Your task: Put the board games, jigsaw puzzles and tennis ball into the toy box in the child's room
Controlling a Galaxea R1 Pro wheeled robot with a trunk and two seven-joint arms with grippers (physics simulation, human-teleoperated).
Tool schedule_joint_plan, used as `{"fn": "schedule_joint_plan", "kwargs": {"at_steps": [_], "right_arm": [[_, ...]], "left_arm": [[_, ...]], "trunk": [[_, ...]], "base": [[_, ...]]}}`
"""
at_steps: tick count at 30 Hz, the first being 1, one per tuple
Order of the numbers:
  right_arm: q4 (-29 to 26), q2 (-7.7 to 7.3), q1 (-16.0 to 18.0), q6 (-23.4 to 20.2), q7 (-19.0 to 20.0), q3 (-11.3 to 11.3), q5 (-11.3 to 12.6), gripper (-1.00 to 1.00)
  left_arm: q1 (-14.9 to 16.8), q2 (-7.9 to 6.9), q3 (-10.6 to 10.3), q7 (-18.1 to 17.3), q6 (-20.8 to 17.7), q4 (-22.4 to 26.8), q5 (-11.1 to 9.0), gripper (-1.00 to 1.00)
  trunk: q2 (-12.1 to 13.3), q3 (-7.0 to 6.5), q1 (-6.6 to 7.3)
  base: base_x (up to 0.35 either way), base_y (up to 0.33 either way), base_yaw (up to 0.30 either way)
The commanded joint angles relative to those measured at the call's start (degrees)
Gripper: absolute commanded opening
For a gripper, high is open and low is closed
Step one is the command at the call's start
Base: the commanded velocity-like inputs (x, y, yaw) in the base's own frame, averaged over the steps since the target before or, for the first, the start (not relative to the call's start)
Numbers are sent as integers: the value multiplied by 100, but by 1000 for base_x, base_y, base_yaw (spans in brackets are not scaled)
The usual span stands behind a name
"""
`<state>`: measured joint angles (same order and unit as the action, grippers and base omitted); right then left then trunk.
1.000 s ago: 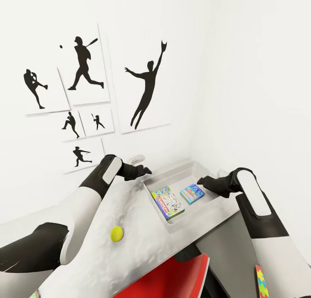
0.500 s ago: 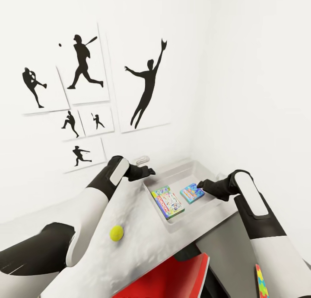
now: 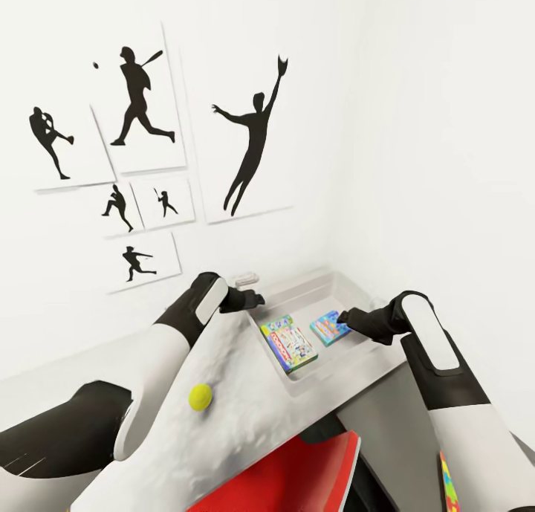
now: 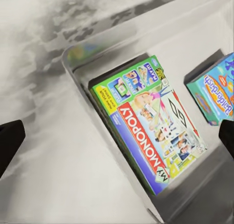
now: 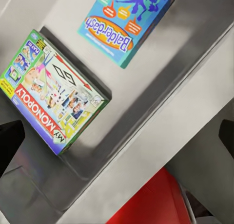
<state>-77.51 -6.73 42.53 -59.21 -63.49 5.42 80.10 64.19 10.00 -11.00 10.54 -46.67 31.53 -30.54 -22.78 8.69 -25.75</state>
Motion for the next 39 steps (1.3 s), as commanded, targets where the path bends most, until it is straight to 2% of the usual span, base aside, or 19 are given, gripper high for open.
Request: {"fn": "schedule_joint_plan", "kwargs": {"at_steps": [1, 9, 39], "right_arm": [[-3, 8, 8, -32, -58, 10, 44, 100], [9, 54, 9, -30, -59, 12, 41, 100], [-2, 57, 9, -55, -59, 17, 47, 100]], "left_arm": [[6, 0, -14, 123, 47, -70, -57, 100], [6, 0, -16, 263, 167, -222, -57, 100], [6, 0, -47, 267, 299, -262, -57, 100]], "trunk": [[-14, 22, -3], [-14, 97, -3], [-14, 378, -3]], "base": [[0, 0, 0], [0, 0, 0], [0, 0, 0]]}}
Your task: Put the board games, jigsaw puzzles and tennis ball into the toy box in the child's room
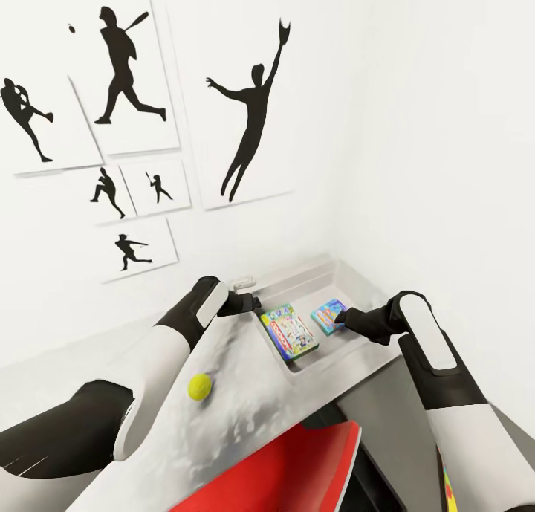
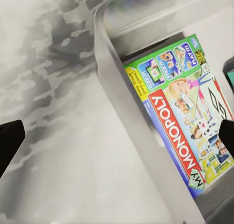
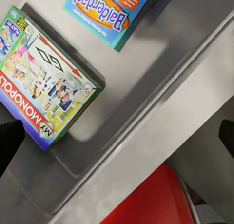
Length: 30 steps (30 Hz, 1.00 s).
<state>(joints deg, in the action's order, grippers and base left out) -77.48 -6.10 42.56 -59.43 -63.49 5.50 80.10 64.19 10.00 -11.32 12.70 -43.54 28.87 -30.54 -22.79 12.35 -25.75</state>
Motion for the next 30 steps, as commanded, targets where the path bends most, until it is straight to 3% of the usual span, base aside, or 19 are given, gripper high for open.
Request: {"fn": "schedule_joint_plan", "kwargs": {"at_steps": [1, 30], "right_arm": [[-5, -5, 7, -33, -58, 10, 47, 100], [-49, -5, 5, -37, -49, 4, 49, 100]], "left_arm": [[5, 0, -16, 53, -14, 5, -57, 100], [5, 0, -112, 10, -24, 68, -101, 100]], "trunk": [[-13, 22, -3], [-13, 293, -3]], "base": [[0, 0, 0], [0, 0, 0]]}}
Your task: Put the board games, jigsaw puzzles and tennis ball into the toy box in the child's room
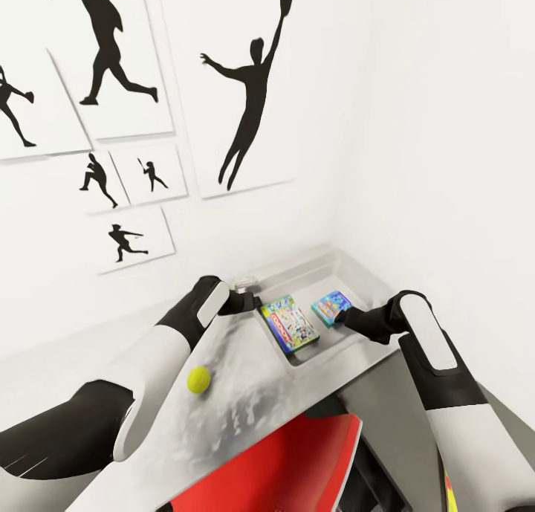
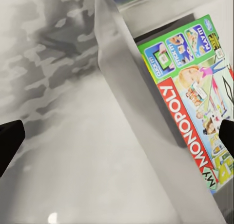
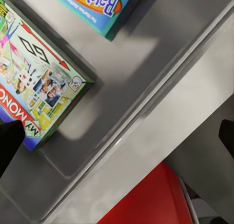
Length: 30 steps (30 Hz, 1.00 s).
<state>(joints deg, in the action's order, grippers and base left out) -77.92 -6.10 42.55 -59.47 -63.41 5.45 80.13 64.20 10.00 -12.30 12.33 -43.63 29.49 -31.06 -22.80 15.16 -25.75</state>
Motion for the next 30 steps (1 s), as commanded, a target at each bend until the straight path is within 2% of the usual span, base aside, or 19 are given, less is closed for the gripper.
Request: {"fn": "schedule_joint_plan", "kwargs": {"at_steps": [1, 9, 13, 17, 23, 30], "right_arm": [[-7, -5, 7, -34, -58, 9, 47, 100], [-17, -5, 8, -38, -63, 9, 47, 100], [-21, -5, 8, -38, -66, 9, 47, 100], [-21, -5, 8, -39, -66, 8, 47, 100], [-21, -5, 8, -39, -67, 4, 52, 100], [-22, -7, 8, -44, -65, 2, 54, 100]], "left_arm": [[5, 0, -17, 42, -20, 19, -51, 100], [5, 0, -69, -35, -65, 233, -60, 100], [5, 0, -97, -351, -102, 356, -65, 100], [5, 0, -262, -505, -122, 390, -65, 100], [5, 0, -420, -542, -122, 399, -66, 100], [5, 0, -460, -547, -118, 400, -67, 100]], "trunk": [[-12, 21, -3], [-12, 96, -3], [-12, 133, -3], [-12, 171, -3], [-12, 227, -3], [-12, 292, -3]], "base": [[0, 0, 0], [0, 0, 0], [0, 0, 0], [0, 0, 0], [0, 0, 0], [0, 0, 0]]}}
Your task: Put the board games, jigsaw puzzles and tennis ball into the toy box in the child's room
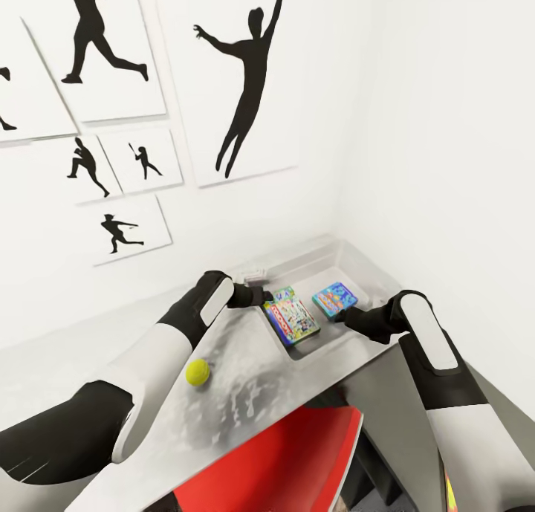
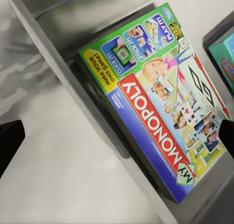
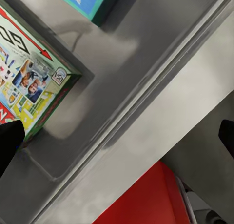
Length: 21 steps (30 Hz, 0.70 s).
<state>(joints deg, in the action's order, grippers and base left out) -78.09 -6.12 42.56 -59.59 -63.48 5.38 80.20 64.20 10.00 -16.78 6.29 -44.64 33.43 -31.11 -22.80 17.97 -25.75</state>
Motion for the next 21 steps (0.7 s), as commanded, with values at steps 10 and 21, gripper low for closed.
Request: {"fn": "schedule_joint_plan", "kwargs": {"at_steps": [10, 21], "right_arm": [[1, -11, 0, -36, -33, 7, 48, 100], [71, -7, -1, -41, 16, 7, 43, 100]], "left_arm": [[5, 0, -24, 57, -7, 5, -62, 100], [5, 0, -27, 57, -1, 8, -58, 100]], "trunk": [[-12, 105, -3], [-12, 208, -3]], "base": [[0, 0, 0], [0, 0, 0]]}}
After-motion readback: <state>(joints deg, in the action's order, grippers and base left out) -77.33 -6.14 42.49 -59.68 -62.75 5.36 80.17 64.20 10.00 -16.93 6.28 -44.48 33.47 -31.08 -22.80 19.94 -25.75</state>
